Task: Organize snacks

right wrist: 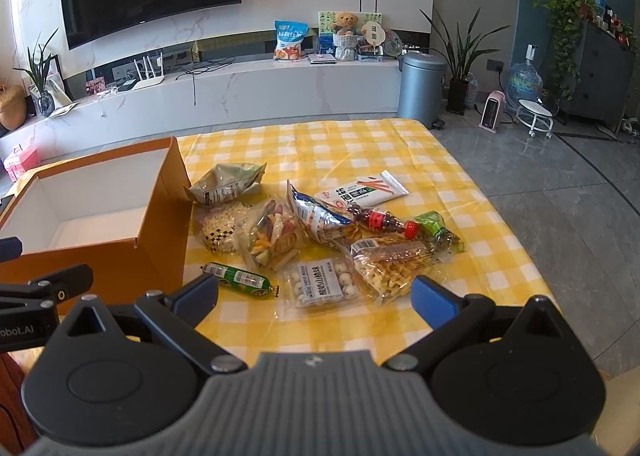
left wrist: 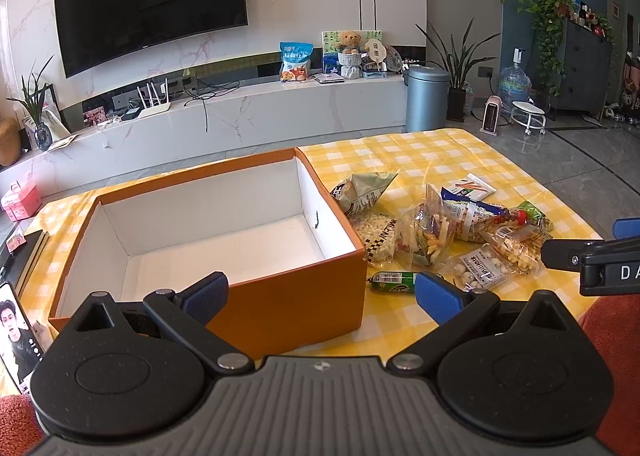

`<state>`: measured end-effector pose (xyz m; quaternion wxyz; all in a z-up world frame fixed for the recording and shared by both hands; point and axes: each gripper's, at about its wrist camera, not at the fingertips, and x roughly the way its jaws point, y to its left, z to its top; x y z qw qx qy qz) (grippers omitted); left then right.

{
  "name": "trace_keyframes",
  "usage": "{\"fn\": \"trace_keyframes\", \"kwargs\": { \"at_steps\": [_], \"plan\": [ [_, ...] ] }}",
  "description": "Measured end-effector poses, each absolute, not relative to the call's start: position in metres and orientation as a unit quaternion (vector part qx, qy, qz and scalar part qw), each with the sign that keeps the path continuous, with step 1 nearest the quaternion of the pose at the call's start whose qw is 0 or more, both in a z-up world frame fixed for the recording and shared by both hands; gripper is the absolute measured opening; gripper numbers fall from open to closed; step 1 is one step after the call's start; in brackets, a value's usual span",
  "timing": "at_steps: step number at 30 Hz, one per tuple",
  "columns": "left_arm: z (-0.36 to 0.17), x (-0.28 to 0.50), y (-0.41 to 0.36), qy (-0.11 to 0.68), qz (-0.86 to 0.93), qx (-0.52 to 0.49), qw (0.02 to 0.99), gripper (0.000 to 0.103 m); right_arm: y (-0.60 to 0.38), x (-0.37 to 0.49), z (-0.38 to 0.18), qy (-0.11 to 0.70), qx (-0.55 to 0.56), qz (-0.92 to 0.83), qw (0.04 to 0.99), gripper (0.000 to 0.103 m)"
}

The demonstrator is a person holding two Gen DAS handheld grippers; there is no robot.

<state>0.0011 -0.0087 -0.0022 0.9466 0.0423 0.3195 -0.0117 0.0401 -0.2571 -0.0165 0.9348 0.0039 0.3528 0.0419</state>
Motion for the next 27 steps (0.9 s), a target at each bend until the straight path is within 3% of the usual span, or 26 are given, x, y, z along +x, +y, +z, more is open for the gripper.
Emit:
{"fn": "trace_keyframes", "kwargs": {
  "at_steps": [27],
  "plan": [
    [-0.002, 0.003, -0.018, 0.316, -0.025, 0.034, 0.948, 0.103, -0.255, 0.042, -0.015, 0.352, -0.002, 0.045, 0.935, 0.100]
  ]
}}
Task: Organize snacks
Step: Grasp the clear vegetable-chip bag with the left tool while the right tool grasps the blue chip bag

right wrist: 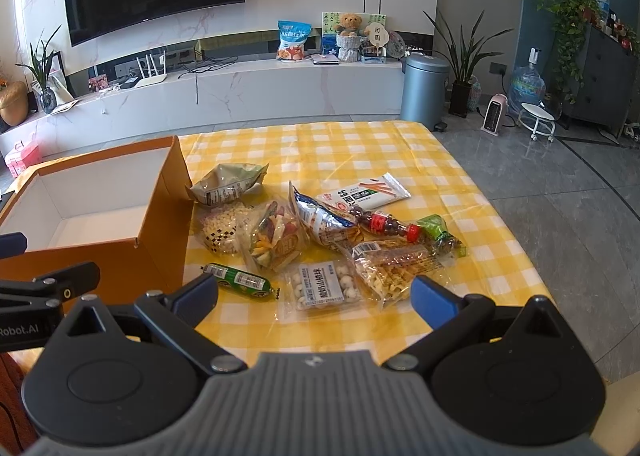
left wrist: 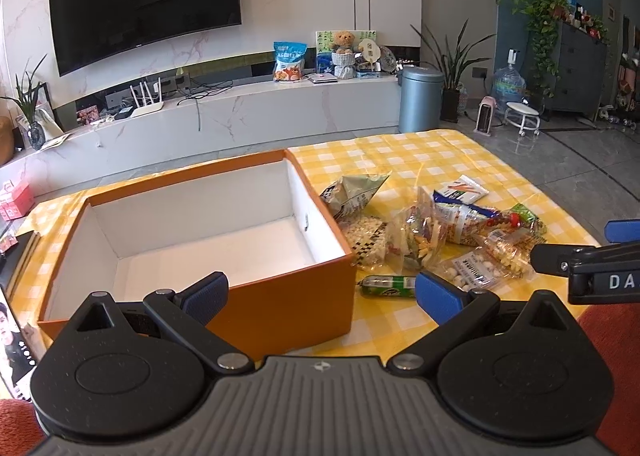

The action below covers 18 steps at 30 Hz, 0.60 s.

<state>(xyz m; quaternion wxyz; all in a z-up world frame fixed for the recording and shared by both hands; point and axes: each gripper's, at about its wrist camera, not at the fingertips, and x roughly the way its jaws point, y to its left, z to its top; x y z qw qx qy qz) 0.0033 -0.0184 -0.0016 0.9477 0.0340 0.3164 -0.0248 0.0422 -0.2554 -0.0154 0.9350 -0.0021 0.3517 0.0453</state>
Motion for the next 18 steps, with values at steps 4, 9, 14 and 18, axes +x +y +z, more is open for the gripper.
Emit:
{"fn": "trace_keyframes", "kwargs": {
  "at_steps": [4, 9, 14, 18],
  "plan": [
    [-0.003, 0.009, -0.024, 0.297, -0.048, 0.024, 0.953, 0.103, -0.262, 0.047, -0.019, 0.342, -0.007, 0.035, 0.939, 0.100],
    [-0.003, 0.022, -0.032, 0.290, -0.070, 0.012, 0.954, 0.103, -0.279, 0.057, -0.024, 0.309, -0.013, 0.037, 0.950, 0.100],
    [-0.007, 0.045, -0.044, 0.312, -0.128, 0.001, 0.941, 0.096, -0.294, 0.081, -0.034, 0.332, -0.020, 0.046, 0.942, 0.100],
    [-0.014, 0.072, -0.057, 0.338, -0.165, 0.014, 0.927, 0.074, -0.304, 0.102, -0.046, 0.350, 0.003, 0.050, 0.935, 0.083]
  ]
}}
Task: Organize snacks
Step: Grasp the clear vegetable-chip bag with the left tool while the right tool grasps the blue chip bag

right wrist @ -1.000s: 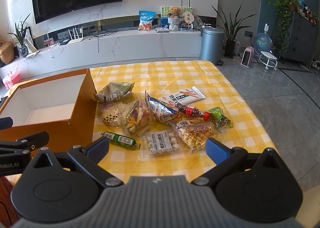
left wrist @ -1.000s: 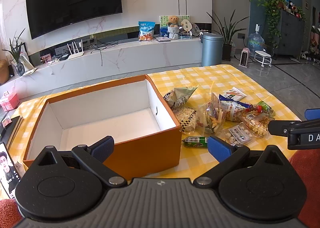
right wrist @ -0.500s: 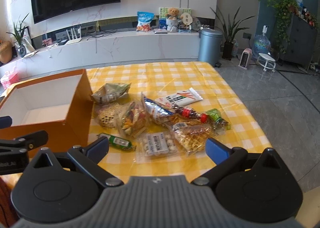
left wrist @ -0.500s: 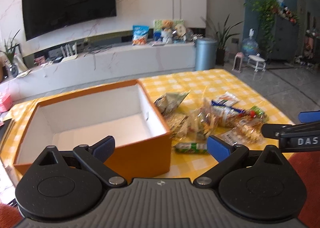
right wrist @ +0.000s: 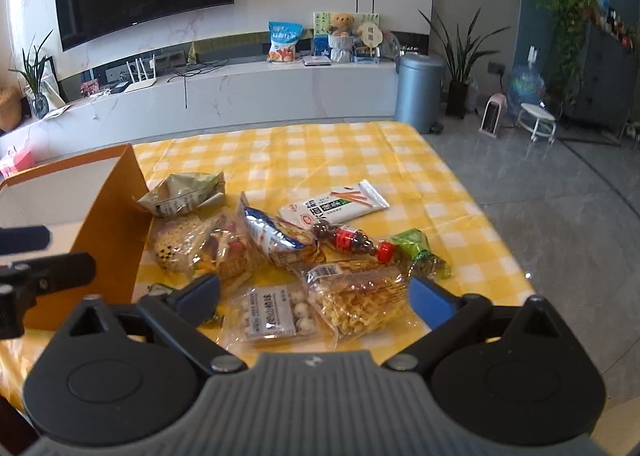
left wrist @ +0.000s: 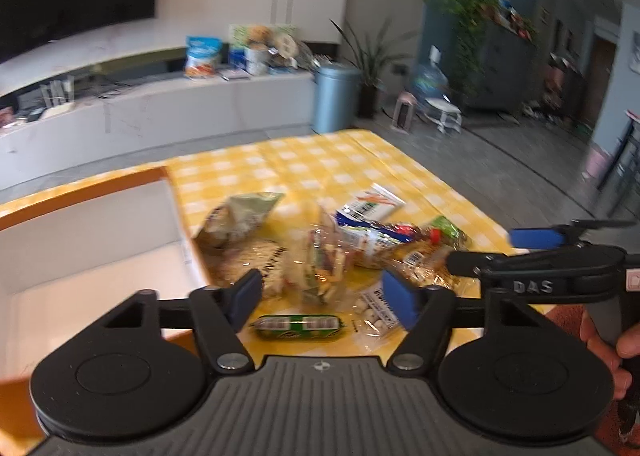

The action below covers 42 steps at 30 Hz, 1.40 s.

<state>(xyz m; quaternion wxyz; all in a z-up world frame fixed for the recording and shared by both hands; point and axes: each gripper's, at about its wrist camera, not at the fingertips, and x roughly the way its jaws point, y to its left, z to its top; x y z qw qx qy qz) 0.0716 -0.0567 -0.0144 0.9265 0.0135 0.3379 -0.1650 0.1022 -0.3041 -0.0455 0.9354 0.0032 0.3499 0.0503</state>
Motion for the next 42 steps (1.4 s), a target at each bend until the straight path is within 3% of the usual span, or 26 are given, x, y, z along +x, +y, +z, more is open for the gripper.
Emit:
{"fn": "trace_keyframes", "kwargs": {
  "at_steps": [1, 5, 7, 10, 21, 36, 42],
  "plan": [
    [-0.016, 0.078, -0.059, 0.345, -0.176, 0.017, 0.922, 0.072, -0.306, 0.108, -0.048, 0.355, 0.004, 0.054, 0.933, 0.075],
    [-0.027, 0.104, -0.071, 0.364, -0.200, 0.037, 0.909, 0.073, -0.308, 0.133, -0.059, 0.368, 0.011, 0.090, 0.925, 0.067],
    [-0.033, 0.119, -0.074, 0.379, -0.203, 0.046, 0.901, 0.083, -0.300, 0.146, -0.064, 0.375, -0.017, 0.116, 0.920, 0.063],
    [-0.040, 0.139, -0.073, 0.411, -0.214, 0.040, 0.885, 0.088, -0.292, 0.167, -0.074, 0.391, -0.049, 0.150, 0.907, 0.058],
    [-0.057, 0.188, -0.071, 0.481, -0.230, 0.065, 0.844, 0.088, -0.269, 0.222, -0.106, 0.416, -0.109, 0.177, 0.885, 0.058],
    [-0.081, 0.214, -0.085, 0.515, -0.224, 0.078, 0.824, 0.088, -0.278, 0.241, -0.123, 0.423, -0.092, 0.164, 0.887, 0.054],
    [-0.089, 0.210, -0.093, 0.509, -0.214, 0.099, 0.828, 0.078, -0.282, 0.238, -0.120, 0.416, -0.076, 0.160, 0.892, 0.049]
  ]
}}
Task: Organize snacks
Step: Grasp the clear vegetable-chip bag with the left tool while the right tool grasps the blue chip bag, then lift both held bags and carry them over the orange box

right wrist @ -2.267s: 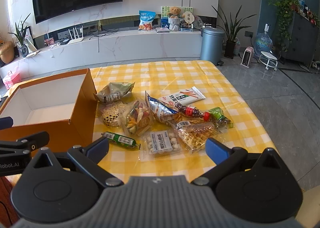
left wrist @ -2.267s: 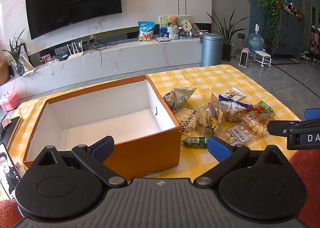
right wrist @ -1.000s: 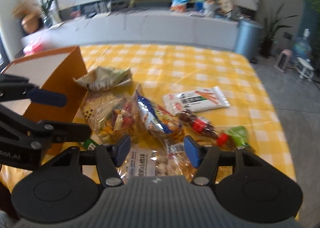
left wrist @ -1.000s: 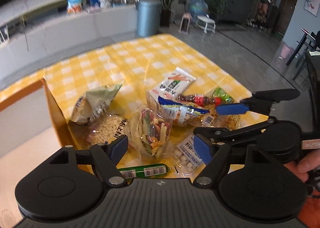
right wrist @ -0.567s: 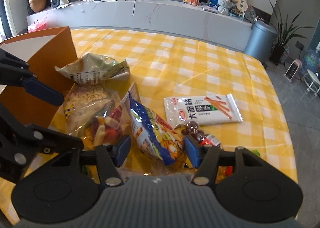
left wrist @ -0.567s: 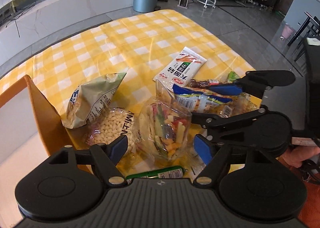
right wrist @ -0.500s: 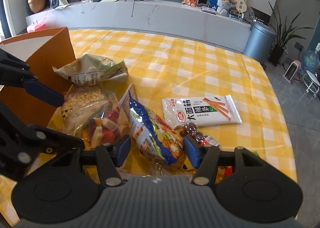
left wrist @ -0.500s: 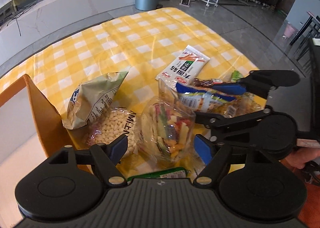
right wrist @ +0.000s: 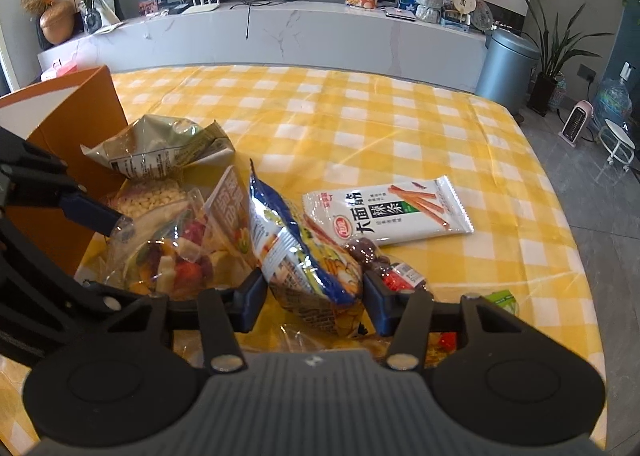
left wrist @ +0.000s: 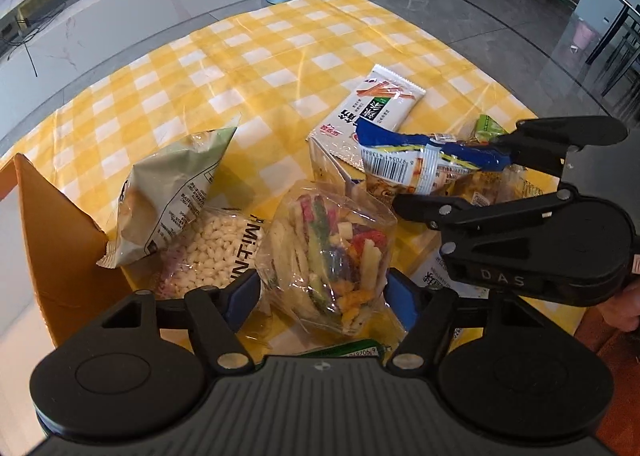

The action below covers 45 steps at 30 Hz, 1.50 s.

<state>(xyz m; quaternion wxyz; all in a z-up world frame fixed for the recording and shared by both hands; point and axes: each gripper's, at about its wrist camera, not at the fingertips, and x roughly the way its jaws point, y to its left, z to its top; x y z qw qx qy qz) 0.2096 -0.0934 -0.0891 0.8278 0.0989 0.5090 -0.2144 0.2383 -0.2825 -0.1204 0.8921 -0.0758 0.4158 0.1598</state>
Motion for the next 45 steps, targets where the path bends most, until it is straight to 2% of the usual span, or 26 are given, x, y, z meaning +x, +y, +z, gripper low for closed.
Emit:
{"fn": "trace_keyframes", "kwargs": {
  "at_steps": [7, 12, 22, 35, 40, 45],
  "plan": [
    [-0.090, 0.201, -0.093, 0.490, -0.206, 0.091, 0.842, 0.061, -0.286, 0.235, -0.117, 0.408, -0.059, 0.162, 0.897, 0.044],
    [-0.089, 0.194, -0.089, 0.477, -0.196, 0.066, 0.854, 0.057, -0.290, 0.233, -0.114, 0.403, -0.045, 0.165, 0.899, 0.040],
    [-0.056, 0.164, -0.072, 0.427, -0.185, -0.024, 0.885, 0.056, -0.299, 0.218, -0.097, 0.363, -0.021, 0.151, 0.919, 0.039],
    [0.028, 0.115, -0.003, 0.314, -0.124, -0.079, 0.938, 0.057, -0.269, 0.169, -0.041, 0.287, 0.010, 0.153, 0.946, 0.039],
    [0.035, 0.112, 0.045, 0.310, -0.055, -0.088, 0.945, 0.057, -0.225, 0.158, -0.004, 0.258, 0.018, 0.196, 0.946, 0.039],
    [0.023, 0.123, 0.101, 0.336, 0.006, -0.117, 0.935, 0.057, -0.163, 0.167, 0.018, 0.278, 0.018, 0.248, 0.928, 0.039]
  ]
}}
